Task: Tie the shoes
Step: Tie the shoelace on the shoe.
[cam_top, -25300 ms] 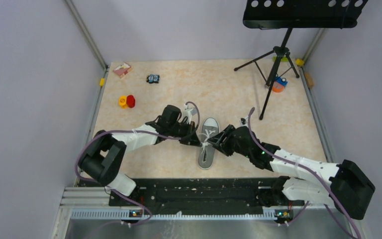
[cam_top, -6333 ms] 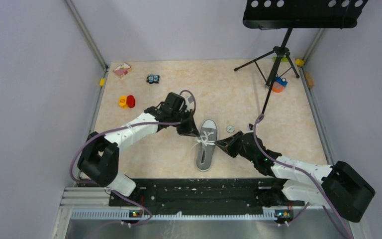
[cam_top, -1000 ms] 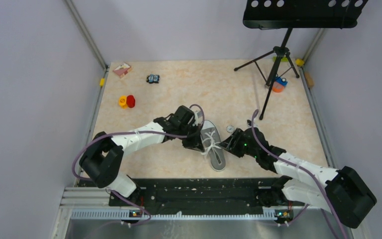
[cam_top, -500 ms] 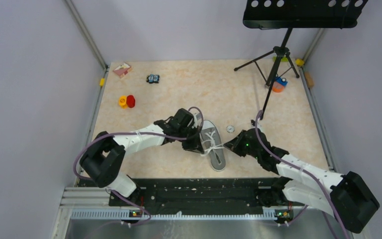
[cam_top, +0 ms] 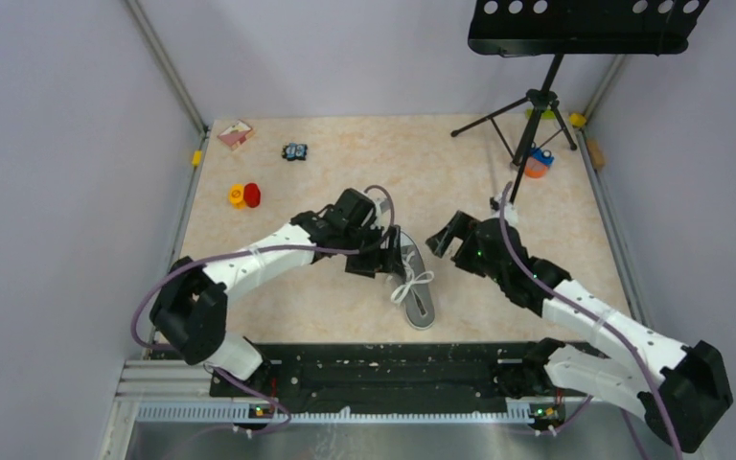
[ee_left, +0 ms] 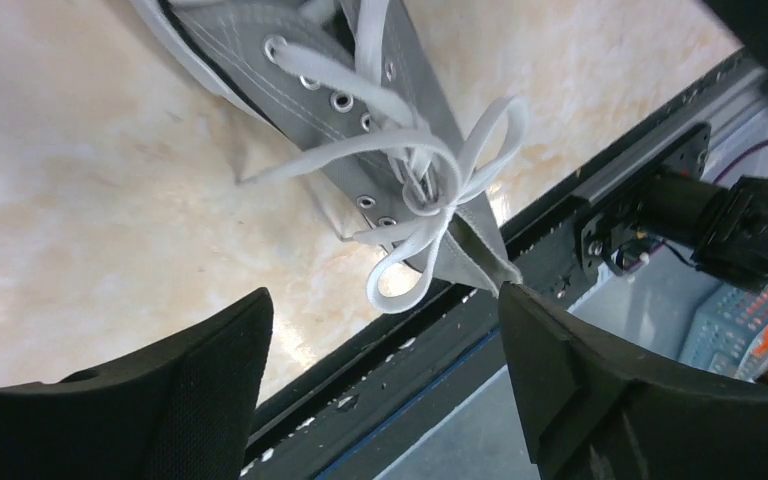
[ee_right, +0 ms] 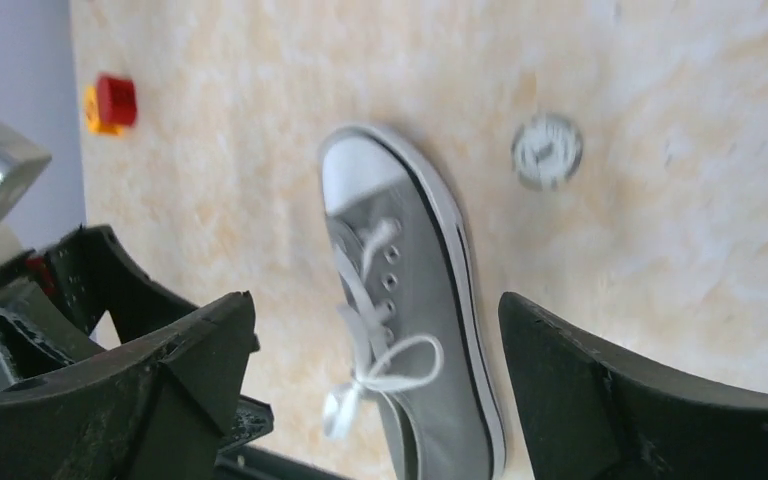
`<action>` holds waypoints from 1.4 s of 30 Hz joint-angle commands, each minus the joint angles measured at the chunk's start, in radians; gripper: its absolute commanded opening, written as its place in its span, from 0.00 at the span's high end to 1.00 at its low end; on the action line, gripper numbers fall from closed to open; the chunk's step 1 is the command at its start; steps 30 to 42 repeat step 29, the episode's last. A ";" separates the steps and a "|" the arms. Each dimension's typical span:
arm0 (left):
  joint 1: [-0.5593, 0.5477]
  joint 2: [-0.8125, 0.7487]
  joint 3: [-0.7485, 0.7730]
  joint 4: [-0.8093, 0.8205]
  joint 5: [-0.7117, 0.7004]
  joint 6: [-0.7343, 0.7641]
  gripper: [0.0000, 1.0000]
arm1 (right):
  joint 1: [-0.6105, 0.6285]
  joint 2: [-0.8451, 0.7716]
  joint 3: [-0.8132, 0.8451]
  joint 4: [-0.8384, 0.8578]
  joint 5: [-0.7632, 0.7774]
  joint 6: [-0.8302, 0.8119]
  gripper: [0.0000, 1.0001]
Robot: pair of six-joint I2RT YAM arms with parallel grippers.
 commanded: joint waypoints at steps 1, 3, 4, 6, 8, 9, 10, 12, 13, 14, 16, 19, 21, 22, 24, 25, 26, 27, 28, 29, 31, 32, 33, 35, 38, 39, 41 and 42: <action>0.047 -0.133 0.135 -0.166 -0.125 0.088 0.13 | -0.009 -0.045 0.233 -0.227 0.261 -0.196 0.05; 0.066 -0.188 0.181 -0.230 -0.200 0.111 0.12 | -0.010 -0.048 0.313 -0.310 0.366 -0.250 0.05; 0.073 -0.223 0.197 -0.261 -0.243 0.117 0.11 | -0.010 -0.048 0.357 -0.358 0.422 -0.265 0.05; 0.079 -0.299 0.210 -0.275 -0.348 0.121 0.10 | -0.011 -0.060 0.432 -0.439 0.528 -0.287 0.04; 0.079 -0.387 0.197 -0.268 -0.481 0.122 0.08 | -0.010 -0.093 0.468 -0.459 0.583 -0.329 0.04; 0.080 -0.440 0.173 -0.239 -0.520 0.129 0.07 | -0.011 -0.116 0.473 -0.457 0.601 -0.349 0.04; 0.080 -0.487 0.151 -0.223 -0.551 0.137 0.05 | -0.010 -0.139 0.471 -0.448 0.608 -0.365 0.04; 0.081 -0.567 0.119 -0.215 -0.628 0.135 0.04 | -0.010 -0.180 0.463 -0.435 0.619 -0.384 0.03; 0.081 -0.595 0.113 -0.221 -0.664 0.127 0.03 | -0.010 -0.190 0.463 -0.445 0.635 -0.375 0.03; 0.081 -0.620 0.110 -0.228 -0.690 0.124 0.03 | -0.009 -0.194 0.467 -0.464 0.646 -0.358 0.03; 0.082 -0.654 0.110 -0.242 -0.718 0.129 0.03 | -0.009 -0.190 0.474 -0.503 0.652 -0.332 0.03; 0.082 -0.680 0.114 -0.255 -0.737 0.133 0.02 | -0.010 -0.177 0.463 -0.515 0.640 -0.328 0.02; 0.083 -0.681 0.116 -0.258 -0.747 0.128 0.02 | -0.010 -0.167 0.452 -0.514 0.638 -0.321 0.02; 0.083 -0.678 0.119 -0.262 -0.753 0.125 0.02 | -0.010 -0.164 0.447 -0.511 0.635 -0.315 0.02; 0.082 -0.663 0.126 -0.273 -0.764 0.118 0.02 | -0.011 -0.157 0.440 -0.506 0.625 -0.306 0.02; 0.083 -0.653 0.130 -0.279 -0.768 0.115 0.02 | -0.010 -0.155 0.439 -0.503 0.618 -0.304 0.02; 0.082 -0.645 0.133 -0.284 -0.772 0.110 0.02 | -0.009 -0.151 0.438 -0.500 0.612 -0.308 0.02; 0.082 -0.639 0.136 -0.287 -0.774 0.107 0.02 | -0.010 -0.150 0.438 -0.498 0.610 -0.308 0.02; 0.082 -0.635 0.134 -0.287 -0.775 0.105 0.02 | -0.010 -0.147 0.439 -0.500 0.612 -0.310 0.02; 0.082 -0.632 0.133 -0.286 -0.780 0.103 0.02 | -0.010 -0.147 0.442 -0.499 0.615 -0.310 0.02; 0.082 -0.632 0.133 -0.286 -0.780 0.103 0.02 | -0.010 -0.147 0.442 -0.499 0.615 -0.310 0.02; 0.082 -0.632 0.133 -0.286 -0.780 0.103 0.02 | -0.010 -0.147 0.442 -0.499 0.615 -0.310 0.02; 0.082 -0.632 0.133 -0.286 -0.780 0.103 0.02 | -0.010 -0.147 0.442 -0.499 0.615 -0.310 0.02; 0.082 -0.632 0.133 -0.286 -0.780 0.103 0.02 | -0.010 -0.147 0.442 -0.499 0.615 -0.310 0.02; 0.082 -0.632 0.133 -0.286 -0.780 0.103 0.02 | -0.010 -0.147 0.442 -0.499 0.615 -0.310 0.02; 0.082 -0.632 0.133 -0.286 -0.780 0.103 0.02 | -0.010 -0.147 0.442 -0.499 0.615 -0.310 0.02; 0.082 -0.632 0.133 -0.286 -0.780 0.103 0.02 | -0.010 -0.147 0.442 -0.499 0.615 -0.310 0.02; 0.082 -0.632 0.133 -0.286 -0.780 0.103 0.02 | -0.010 -0.147 0.442 -0.499 0.615 -0.310 0.02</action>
